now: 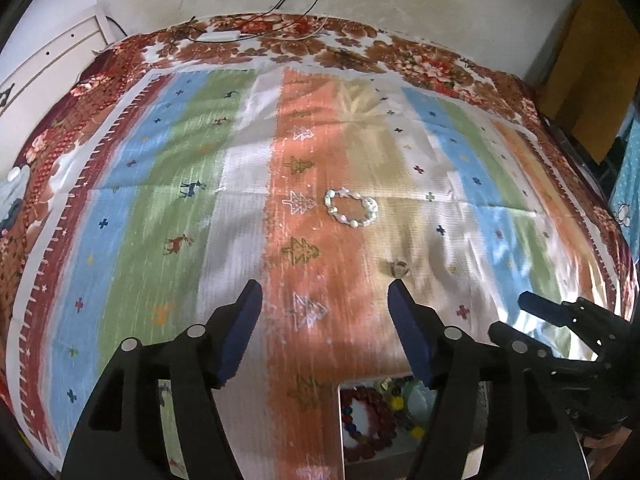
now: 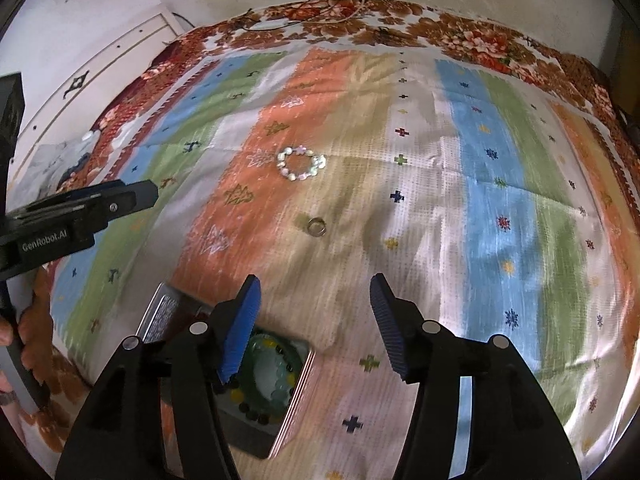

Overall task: Organize jewelry
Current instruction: 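Move both open tools toward the silver ring and white pearl bracelet, then close the right tool on the silver ring while the left grasps the pearl bracelet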

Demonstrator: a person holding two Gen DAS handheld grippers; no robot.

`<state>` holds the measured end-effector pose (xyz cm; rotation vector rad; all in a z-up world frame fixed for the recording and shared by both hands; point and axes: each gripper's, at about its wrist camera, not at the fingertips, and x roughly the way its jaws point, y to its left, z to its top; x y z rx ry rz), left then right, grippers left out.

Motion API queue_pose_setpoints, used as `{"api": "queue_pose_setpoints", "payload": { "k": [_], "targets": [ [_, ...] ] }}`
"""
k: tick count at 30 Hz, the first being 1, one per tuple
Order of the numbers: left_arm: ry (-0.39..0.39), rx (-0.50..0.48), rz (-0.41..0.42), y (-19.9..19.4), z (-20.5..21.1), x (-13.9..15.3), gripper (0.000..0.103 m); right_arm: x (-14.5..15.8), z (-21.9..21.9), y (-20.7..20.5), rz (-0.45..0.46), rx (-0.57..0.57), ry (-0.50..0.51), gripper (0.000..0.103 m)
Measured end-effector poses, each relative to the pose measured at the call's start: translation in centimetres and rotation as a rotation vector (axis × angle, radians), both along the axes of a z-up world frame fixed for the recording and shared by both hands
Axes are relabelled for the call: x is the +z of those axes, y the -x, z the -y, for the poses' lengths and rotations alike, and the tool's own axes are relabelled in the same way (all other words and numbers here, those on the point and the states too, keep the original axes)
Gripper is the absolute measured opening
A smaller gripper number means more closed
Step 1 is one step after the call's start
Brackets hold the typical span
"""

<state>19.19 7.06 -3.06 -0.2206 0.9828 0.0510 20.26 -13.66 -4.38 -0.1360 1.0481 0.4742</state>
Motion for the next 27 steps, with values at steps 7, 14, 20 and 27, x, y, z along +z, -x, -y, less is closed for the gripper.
{"api": "queue_pose_setpoints", "payload": {
  "k": [7, 14, 20, 27],
  "targets": [
    [0.025, 0.001, -0.035, -3.2, -0.5, -1.4, 0.072, -0.8, 0.0, -2.3, -0.04, -0.02, -0.02, 0.06],
    [0.102, 0.009, -0.064, -5.6, -1.1, -2.9, 0.073, -1.8, -1.0, -4.3, -0.073, -0.009, -0.013, 0.06],
    [0.149, 0.007, -0.093, -7.3, -1.5, -4.1, 0.075, -2.6, -1.4, -5.5, -0.099, -0.004, -0.014, 0.061],
    [0.16, 0.01, -0.116, -9.3, -1.7, -5.4, 0.075, -3.5, -2.0, -6.8, -0.127, -0.006, -0.012, 0.061]
  ]
}}
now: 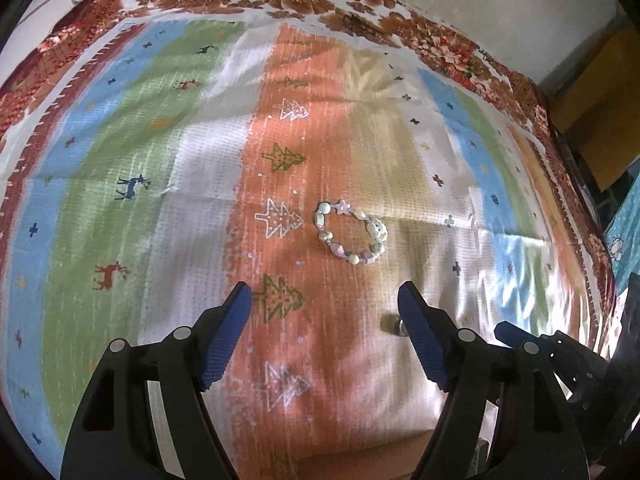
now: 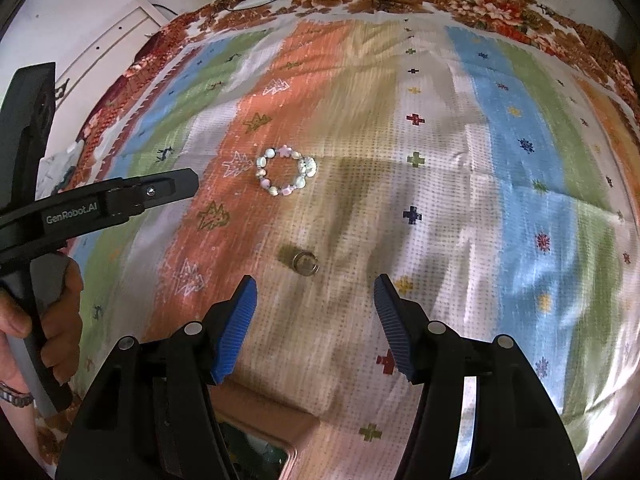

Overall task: Organize jewelry
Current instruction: 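Close the right tool on the silver ring while the left grasps the pearl bracelet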

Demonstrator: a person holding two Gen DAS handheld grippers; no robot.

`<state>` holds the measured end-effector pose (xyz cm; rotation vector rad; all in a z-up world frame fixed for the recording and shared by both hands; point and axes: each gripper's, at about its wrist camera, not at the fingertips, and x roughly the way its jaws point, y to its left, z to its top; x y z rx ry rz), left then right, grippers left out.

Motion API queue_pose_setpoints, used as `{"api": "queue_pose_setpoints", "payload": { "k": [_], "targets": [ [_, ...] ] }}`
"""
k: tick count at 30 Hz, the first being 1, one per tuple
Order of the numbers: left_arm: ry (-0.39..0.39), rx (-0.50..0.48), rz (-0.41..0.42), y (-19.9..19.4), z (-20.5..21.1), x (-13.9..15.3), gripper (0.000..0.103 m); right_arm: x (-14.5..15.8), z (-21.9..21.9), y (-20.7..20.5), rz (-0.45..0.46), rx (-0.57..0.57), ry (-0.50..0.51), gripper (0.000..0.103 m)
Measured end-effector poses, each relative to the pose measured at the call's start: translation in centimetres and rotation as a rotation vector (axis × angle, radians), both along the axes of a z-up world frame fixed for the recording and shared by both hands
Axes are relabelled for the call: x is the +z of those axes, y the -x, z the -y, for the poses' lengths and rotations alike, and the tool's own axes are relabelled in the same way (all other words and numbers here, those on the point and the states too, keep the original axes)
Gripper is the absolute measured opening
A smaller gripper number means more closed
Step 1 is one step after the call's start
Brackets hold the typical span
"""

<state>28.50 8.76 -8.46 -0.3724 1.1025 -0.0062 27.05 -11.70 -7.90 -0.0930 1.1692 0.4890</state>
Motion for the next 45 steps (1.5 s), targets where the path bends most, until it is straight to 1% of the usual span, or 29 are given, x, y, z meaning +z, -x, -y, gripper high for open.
{"api": "queue_pose_setpoints", "payload": {
  "k": [6, 13, 23, 28, 32, 33, 36, 37, 38, 39, 40, 41, 42, 43, 44, 45],
  "targets": [
    [-0.036, -0.01, -0.015, -1.6, 0.2, -0.9, 0.075, -0.9, -0.8, -0.8, -0.016, 0.012, 0.014, 0.061],
    [-0.102, -0.018, -0.046, -3.7, 0.3, -2.4, 0.075, -2.0, -1.9, -1.8, -0.024, 0.036, 0.042, 0.061],
    [-0.14, -0.08, -0.08, -6.5, 1.4, -3.9, 0.073, -4.1, -3.8, -3.1, -0.045, 0.079, 0.086, 0.061],
    [-0.149, -0.088, -0.098, -7.5, 1.5, -4.7, 0.071, -5.0, -4.5, -3.6, -0.064, 0.101, 0.108, 0.061],
    [-0.154, -0.095, -0.116, -8.2, 1.6, -5.5, 0.063, -5.6, -4.8, -3.8, -0.07, 0.111, 0.114, 0.06],
    [-0.15, -0.092, -0.12, -8.3, 1.6, -5.7, 0.062, -5.8, -4.9, -3.8, -0.075, 0.112, 0.117, 0.054],
    [-0.162, -0.092, -0.13, -8.5, 1.6, -6.2, 0.058, -6.0, -4.8, -3.9, -0.073, 0.113, 0.133, 0.045],
    [-0.175, -0.1, -0.124, -8.6, 1.7, -6.3, 0.057, -6.0, -4.8, -3.9, -0.075, 0.113, 0.131, 0.042],
    [-0.197, -0.116, -0.115, -8.6, 1.9, -6.4, 0.057, -6.0, -4.7, -4.0, -0.075, 0.109, 0.13, 0.035],
    [-0.215, -0.129, -0.107, -8.6, 2.1, -6.5, 0.056, -6.0, -4.5, -4.2, -0.075, 0.098, 0.134, 0.03],
    [-0.231, -0.14, -0.098, -8.5, 2.2, -6.6, 0.053, -6.0, -4.4, -4.2, -0.077, 0.093, 0.135, 0.027],
    [-0.238, -0.142, -0.095, -8.5, 2.1, -6.6, 0.048, -6.1, -4.2, -4.3, -0.079, 0.087, 0.135, 0.023],
    [-0.249, -0.14, -0.093, -8.4, 2.1, -6.6, 0.045, -6.2, -4.0, -4.5, -0.084, 0.078, 0.132, 0.02],
    [-0.255, -0.137, -0.092, -8.4, 1.9, -6.6, 0.035, -6.2, -3.8, -4.7, -0.091, 0.072, 0.123, 0.02],
    [-0.259, -0.136, -0.094, -8.3, 1.8, -6.6, 0.023, -6.2, -3.6, -4.7, -0.095, 0.069, 0.117, 0.02],
    [-0.268, -0.133, -0.098, -8.3, 1.6, -6.6, 0.017, -6.2, -3.6, -4.7, -0.099, 0.067, 0.113, 0.02]
  ]
}}
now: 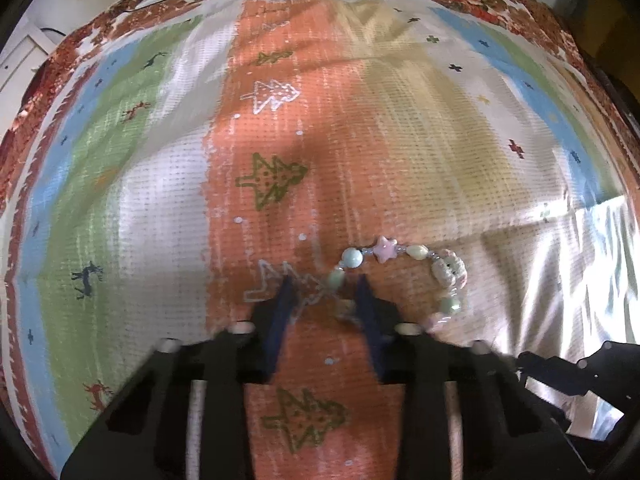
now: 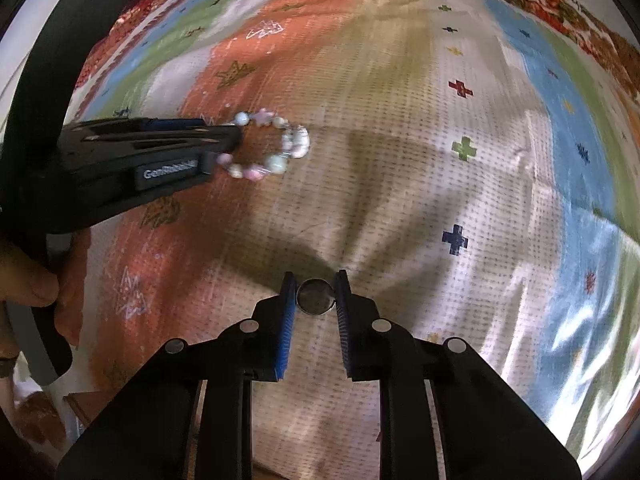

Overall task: Organize jewelry
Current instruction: 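Close the right tool on the silver ring while the left grasps the pearl bracelet, then carry the ring and pearl bracelet together over the silver tin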

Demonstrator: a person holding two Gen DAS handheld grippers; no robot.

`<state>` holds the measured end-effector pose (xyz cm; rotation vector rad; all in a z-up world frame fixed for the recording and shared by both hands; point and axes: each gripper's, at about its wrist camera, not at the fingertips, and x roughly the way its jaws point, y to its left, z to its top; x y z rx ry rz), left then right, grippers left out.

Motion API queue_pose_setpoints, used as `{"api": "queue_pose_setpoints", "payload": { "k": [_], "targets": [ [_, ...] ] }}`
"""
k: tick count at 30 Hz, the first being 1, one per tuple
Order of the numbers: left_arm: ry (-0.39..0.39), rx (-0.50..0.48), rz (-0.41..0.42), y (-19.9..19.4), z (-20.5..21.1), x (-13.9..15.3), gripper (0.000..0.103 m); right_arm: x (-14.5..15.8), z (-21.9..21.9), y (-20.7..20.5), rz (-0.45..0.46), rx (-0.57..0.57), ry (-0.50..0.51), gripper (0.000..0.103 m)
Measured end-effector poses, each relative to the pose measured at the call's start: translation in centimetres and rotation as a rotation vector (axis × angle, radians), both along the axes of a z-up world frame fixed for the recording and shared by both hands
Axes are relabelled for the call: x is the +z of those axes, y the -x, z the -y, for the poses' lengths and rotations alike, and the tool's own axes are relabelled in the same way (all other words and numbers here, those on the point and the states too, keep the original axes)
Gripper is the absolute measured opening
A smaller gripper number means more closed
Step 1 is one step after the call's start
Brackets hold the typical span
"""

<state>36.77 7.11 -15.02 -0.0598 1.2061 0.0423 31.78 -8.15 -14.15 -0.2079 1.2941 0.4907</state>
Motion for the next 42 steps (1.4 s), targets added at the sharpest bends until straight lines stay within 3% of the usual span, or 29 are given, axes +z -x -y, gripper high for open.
{"api": "queue_pose_setpoints", "payload": {
  "k": [1, 10, 14, 24, 33, 42],
  "targets": [
    [-0.011, 0.006, -0.003, 0.1, -0.1, 0.0, 0.011, 0.0, 0.0, 0.0, -0.002, -0.001, 0.002, 0.02],
    [0.018, 0.024, -0.005, 1.1, -1.0, 0.6, 0.01, 1.2, 0.4, 0.6, 0.035, 0.001, 0.014, 0.02],
    [0.061, 0.049, 0.014, 2.5, -1.8, 2.1, 0.01, 2.3, 0.7, 0.8, 0.059, -0.011, 0.005, 0.02],
    [0.064, 0.055, 0.051, 5.1, -2.1, 4.5, 0.01, 3.6, 1.2, 2.7, 0.097, -0.012, 0.011, 0.02],
    [0.093, 0.05, 0.119, 8.5, -1.6, 7.9, 0.01, 6.3, 2.2, 4.5, 0.188, -0.05, -0.015, 0.02],
    [0.129, 0.032, 0.183, 11.7, -0.7, 10.9, 0.01, 7.4, 2.6, 5.7, 0.2, -0.059, -0.056, 0.02]
  ]
}}
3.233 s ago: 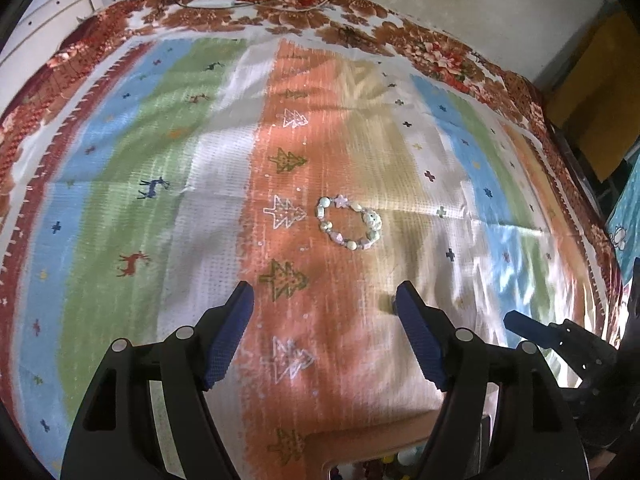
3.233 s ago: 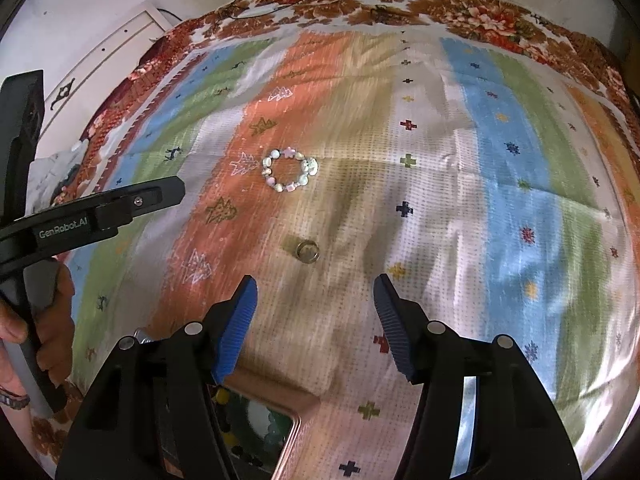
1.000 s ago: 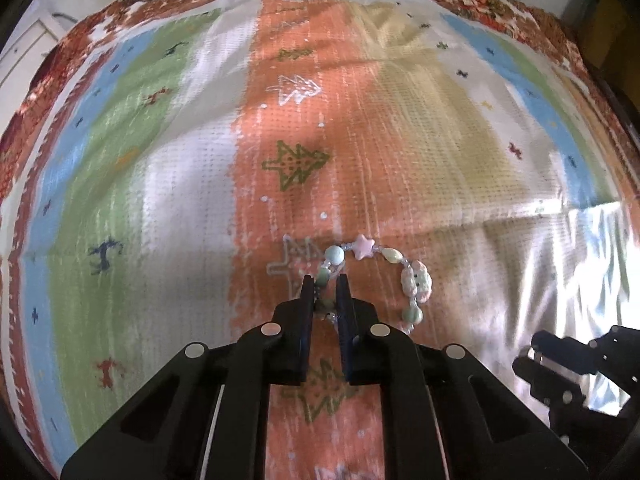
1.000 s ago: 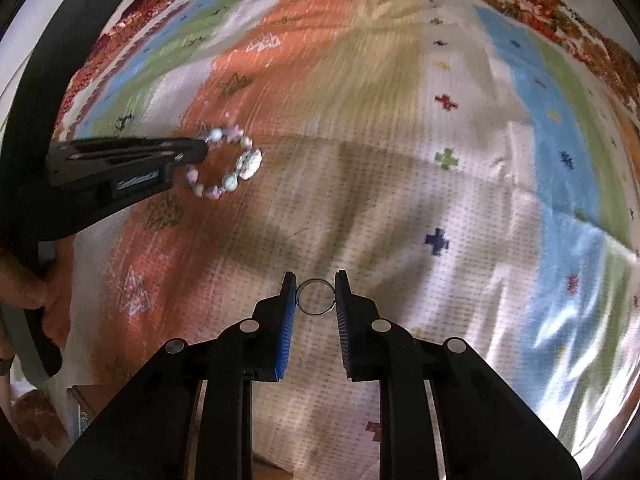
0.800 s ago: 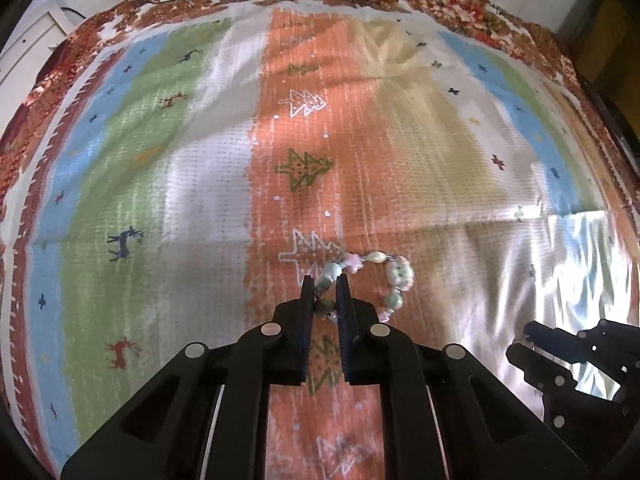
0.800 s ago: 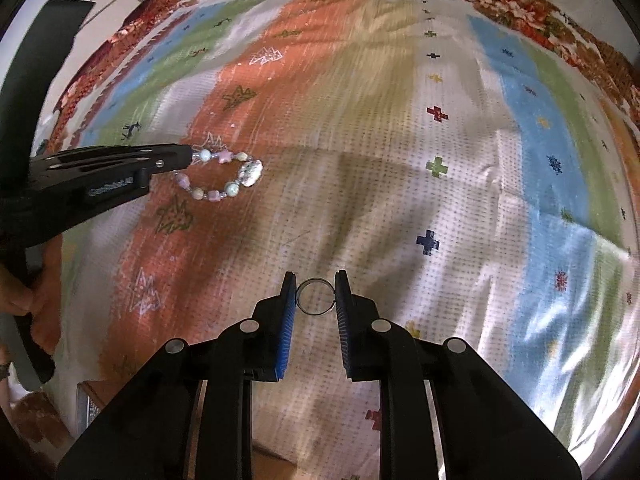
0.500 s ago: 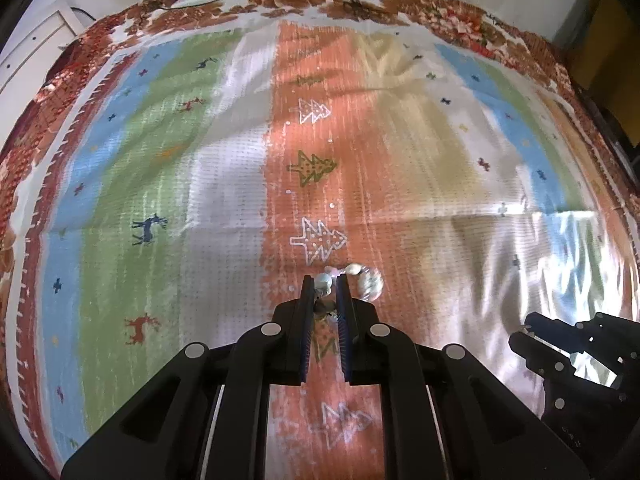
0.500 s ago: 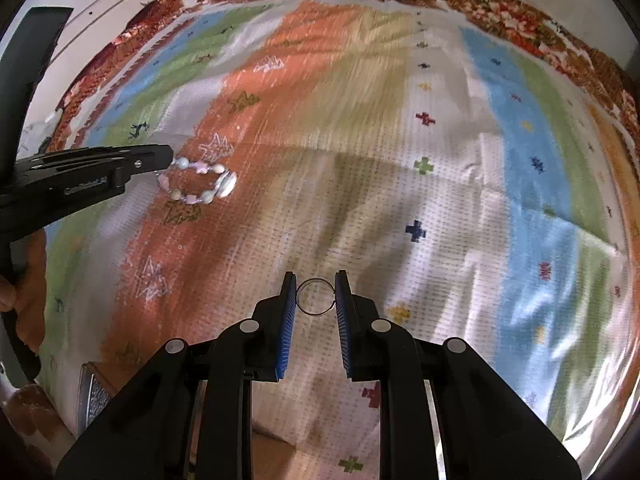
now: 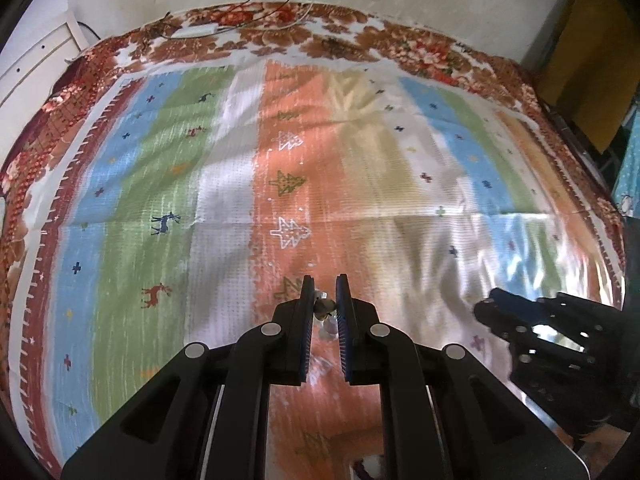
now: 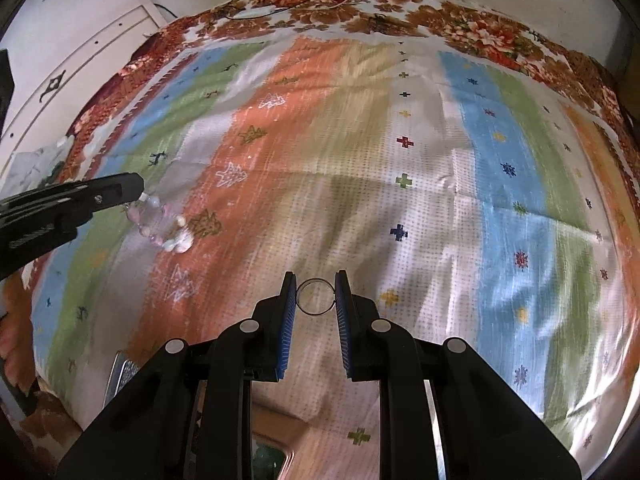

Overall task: Organize jewelry
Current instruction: 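Carry the ring and pearl bracelet together over the silver tin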

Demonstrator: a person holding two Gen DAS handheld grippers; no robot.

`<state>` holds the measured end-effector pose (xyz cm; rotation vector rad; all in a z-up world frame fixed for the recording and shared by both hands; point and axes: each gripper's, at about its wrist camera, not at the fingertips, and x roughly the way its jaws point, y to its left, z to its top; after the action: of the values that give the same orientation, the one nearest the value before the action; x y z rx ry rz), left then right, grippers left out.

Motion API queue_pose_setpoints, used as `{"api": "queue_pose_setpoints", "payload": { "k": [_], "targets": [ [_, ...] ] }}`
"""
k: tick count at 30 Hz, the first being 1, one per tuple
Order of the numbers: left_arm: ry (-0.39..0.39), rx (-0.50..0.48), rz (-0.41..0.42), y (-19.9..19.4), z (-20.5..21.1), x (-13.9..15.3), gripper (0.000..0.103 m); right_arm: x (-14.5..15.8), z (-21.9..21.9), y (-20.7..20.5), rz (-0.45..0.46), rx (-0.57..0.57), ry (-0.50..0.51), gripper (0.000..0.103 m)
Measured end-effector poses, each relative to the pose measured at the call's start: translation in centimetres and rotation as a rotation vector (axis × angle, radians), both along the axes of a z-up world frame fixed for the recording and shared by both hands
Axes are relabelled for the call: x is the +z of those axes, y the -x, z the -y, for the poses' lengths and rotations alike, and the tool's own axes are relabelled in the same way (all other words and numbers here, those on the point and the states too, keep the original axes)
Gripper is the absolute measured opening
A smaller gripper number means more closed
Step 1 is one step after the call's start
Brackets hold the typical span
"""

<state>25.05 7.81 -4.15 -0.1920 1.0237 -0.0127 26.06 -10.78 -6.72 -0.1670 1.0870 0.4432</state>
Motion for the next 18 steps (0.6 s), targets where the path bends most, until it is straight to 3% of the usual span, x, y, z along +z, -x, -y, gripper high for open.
{"api": "queue_pose_setpoints", "payload": {
  "k": [6, 18],
  "targets": [
    [0.005, -0.003, 0.023, 1.5, 0.7, 0.9, 0.01, 0.2, 0.0, 1.1, 0.004, 0.013, 0.006, 0.02],
    [0.018, -0.025, 0.074, 4.4, 1.8, 2.7, 0.01, 2.4, -0.7, 4.3, 0.111, 0.07, 0.046, 0.02]
  ]
}}
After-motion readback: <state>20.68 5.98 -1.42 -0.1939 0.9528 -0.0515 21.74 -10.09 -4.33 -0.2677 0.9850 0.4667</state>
